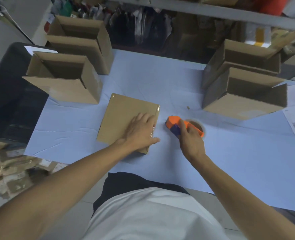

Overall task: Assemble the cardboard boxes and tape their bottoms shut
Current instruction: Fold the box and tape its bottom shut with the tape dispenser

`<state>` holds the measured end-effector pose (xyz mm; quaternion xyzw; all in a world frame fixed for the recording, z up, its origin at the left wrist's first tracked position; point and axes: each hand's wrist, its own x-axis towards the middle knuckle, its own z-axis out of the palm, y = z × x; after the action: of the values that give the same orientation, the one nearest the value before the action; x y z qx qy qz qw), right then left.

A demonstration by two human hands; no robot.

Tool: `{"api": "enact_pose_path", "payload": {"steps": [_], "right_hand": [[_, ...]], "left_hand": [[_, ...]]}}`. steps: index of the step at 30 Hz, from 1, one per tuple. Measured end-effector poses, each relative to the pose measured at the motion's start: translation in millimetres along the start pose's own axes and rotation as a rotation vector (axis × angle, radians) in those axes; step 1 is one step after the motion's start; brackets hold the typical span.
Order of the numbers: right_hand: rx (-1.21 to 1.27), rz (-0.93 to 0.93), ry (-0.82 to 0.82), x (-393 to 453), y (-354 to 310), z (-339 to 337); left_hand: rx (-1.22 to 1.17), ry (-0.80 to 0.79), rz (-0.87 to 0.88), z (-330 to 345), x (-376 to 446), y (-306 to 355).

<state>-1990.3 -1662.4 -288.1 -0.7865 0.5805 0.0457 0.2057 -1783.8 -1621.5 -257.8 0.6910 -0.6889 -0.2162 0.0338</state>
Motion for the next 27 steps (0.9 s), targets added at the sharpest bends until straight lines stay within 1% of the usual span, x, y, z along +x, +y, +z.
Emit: {"api": "enact_pose_path", "payload": {"steps": [1,2,4,5,6,7,8,9,11,12,13,14,15,17,20,22,23,25,27], "right_hand": [[0.017,-0.004,-0.042,-1.9,-0.3,3.7],[-0.028,-0.008,-0.038,-3.5,-1.4,4.9],[-0.145,-0.017,0.115,1.9,-6.8,0.6],[-0.126,-0.027,0.2,7.0,-11.4,-4.8],[-0.037,-0.059,0.248,13.5,-19.1,-11.0],[0.086,-0.116,0.235,21.2,-29.7,-17.3],[0.202,-0.192,0.171,30.8,-40.9,-22.2],[0.26,-0.293,0.072,41.4,-52.2,-26.3],[0.18,-0.504,-0.119,62.1,-75.9,-26.6],[0.157,-0.558,-0.227,72.1,-87.2,-23.0],[0.194,-0.545,-0.334,78.1,-96.8,-20.1],[0.223,-0.544,-0.401,81.4,-103.7,-16.1],[0.239,-0.58,-0.41,82.9,-106.2,-12.0],[0.238,-0.641,-0.381,83.3,-102.1,-8.8],[0.144,-0.788,-0.248,72.4,-89.9,-12.3],[0.191,-0.741,-0.252,60.5,-82.0,-15.4],[0.216,-0.705,-0.251,54.4,-78.1,-18.1],[0.247,-0.596,-0.223,43.7,-69.8,-30.8],[0.352,-0.459,-0.21,32.5,-65.0,-47.9]], "left_hand": [[0.132,0.038,-0.053,6.8,-3.3,3.0],[0.216,0.073,-0.109,13.1,-6.2,6.3],[0.239,0.143,-0.234,21.4,-8.5,9.5],[0.221,0.173,-0.292,22.7,-9.2,10.0],[0.195,0.195,-0.341,22.6,-10.3,10.0],[0.162,0.218,-0.39,22.1,-12.9,10.0],[0.141,0.246,-0.429,21.8,-16.3,9.7],[0.129,0.274,-0.467,20.4,-21.2,9.3],[0.134,0.33,-0.515,19.3,-30.9,6.0],[0.149,0.356,-0.529,19.2,-37.0,0.8],[0.156,0.366,-0.523,18.7,-41.8,-4.4],[0.144,0.362,-0.502,17.8,-46.1,-11.1],[0.109,0.339,-0.476,16.8,-48.5,-17.5],[0.028,0.245,-0.444,15.5,-50.0,-28.7],[0.0,0.17,-0.353,9.1,-54.6,-33.0],[0.02,0.163,-0.266,-0.5,-61.9,-29.9],[0.033,0.184,-0.218,-7.3,-66.5,-28.1],[0.032,0.279,-0.104,-24.8,-73.1,-29.0],[0.002,0.353,0.013,-46.6,-76.6,-31.9]]}}
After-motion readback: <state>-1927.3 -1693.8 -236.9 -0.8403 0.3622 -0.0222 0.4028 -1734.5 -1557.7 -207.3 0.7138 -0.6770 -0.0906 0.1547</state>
